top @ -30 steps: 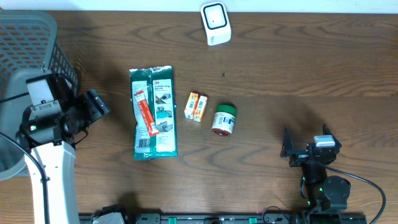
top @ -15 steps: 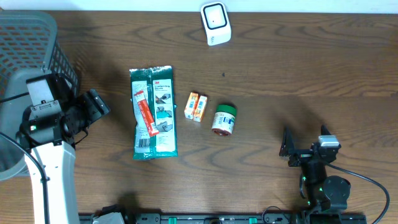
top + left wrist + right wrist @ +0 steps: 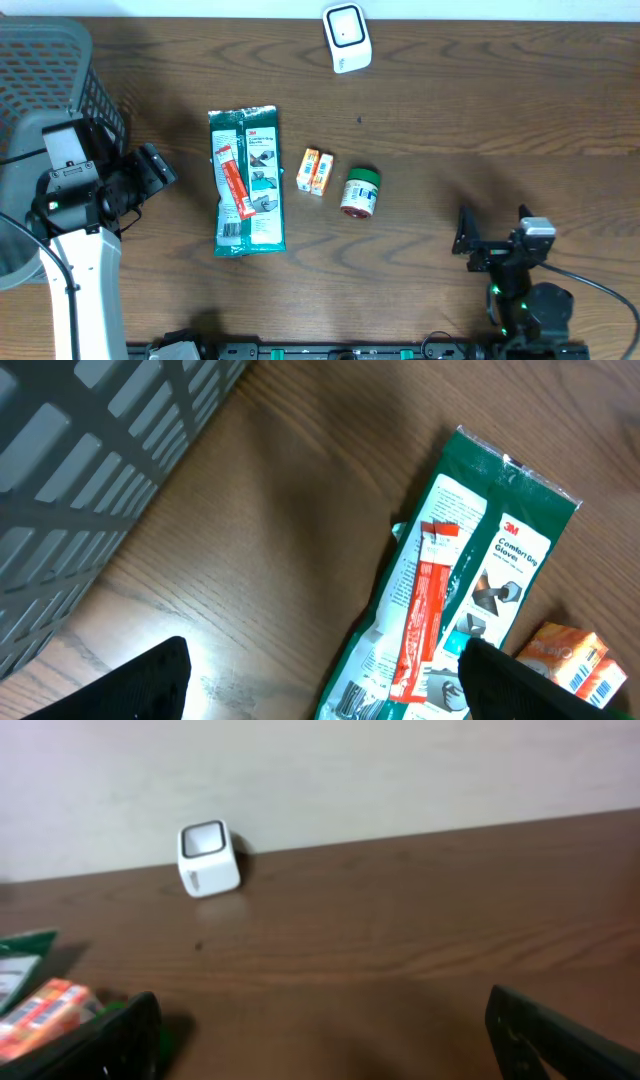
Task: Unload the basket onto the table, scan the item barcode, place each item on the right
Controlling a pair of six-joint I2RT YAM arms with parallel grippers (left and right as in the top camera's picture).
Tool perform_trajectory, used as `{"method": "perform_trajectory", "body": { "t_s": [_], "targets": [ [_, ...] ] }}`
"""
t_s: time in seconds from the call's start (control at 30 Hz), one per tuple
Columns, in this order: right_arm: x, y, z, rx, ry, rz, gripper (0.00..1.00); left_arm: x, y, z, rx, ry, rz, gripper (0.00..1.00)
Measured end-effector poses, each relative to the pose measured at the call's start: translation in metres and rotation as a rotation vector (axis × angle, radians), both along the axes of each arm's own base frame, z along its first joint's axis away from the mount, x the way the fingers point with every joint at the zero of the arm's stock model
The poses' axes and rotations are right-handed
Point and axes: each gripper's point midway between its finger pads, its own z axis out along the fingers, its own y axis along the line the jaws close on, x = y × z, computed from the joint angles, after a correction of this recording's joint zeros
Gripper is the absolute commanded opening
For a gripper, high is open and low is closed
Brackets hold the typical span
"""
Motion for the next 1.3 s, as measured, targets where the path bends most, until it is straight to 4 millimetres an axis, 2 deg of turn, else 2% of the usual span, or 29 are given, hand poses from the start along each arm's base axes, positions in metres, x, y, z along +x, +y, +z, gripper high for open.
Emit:
{"method": "perform_trajectory", "body": {
  "t_s": [0.07, 0.3, 0.37, 0.4, 0.47, 0.63, 0.87, 0.97, 1.13, 1.3],
  "targets": [
    [-0.006, 0.0, 0.025, 0.004, -0.036, 0.0, 0.99, 0.0, 0.0, 0.0, 0.0, 0.0, 0.0, 0.86],
    [-0.03, 0.0, 0.14, 0.022, -0.187, -0.001, 0.99, 0.0, 0.0, 0.0, 0.0, 0.0, 0.0, 0.86],
    [-0.031, 0.0, 0.149, 0.028, -0.169, -0.001, 0.99, 0.0, 0.0, 0.0, 0.0, 0.0, 0.0, 0.86],
    [-0.029, 0.0, 0.159, 0.036, -0.12, -0.002, 0.99, 0.0, 0.0, 0.0, 0.0, 0.0, 0.0, 0.86],
    [-0.024, 0.001, 0.165, 0.041, -0.044, -0.002, 0.99, 0.0, 0.0, 0.0, 0.0, 0.0, 0.0, 0.86],
    [-0.007, 0.007, 0.173, 0.06, 0.216, 0.031, 0.99, 0.0, 0.0, 0.0, 0.0, 0.001, 0.0, 0.86],
    [0.007, 0.015, 0.172, 0.093, 0.577, 0.059, 0.99, 0.0, 0.0, 0.0, 0.0, 0.001, 0.0, 0.86],
    [0.025, 0.015, 0.159, 0.1, 0.672, 0.059, 0.99, 0.0, 0.0, 0.0, -0.001, 0.001, 0.0, 0.86],
    [0.046, 0.022, 0.127, 0.135, 0.815, 0.086, 0.99, 0.0, 0.0, 0.0, 0.0, 0.001, 0.0, 0.86],
    [0.055, 0.04, 0.107, 0.204, 0.915, 0.172, 0.99, 0.0, 0.0, 0.0, -0.001, 0.001, 0.0, 0.86]
  ]
}}
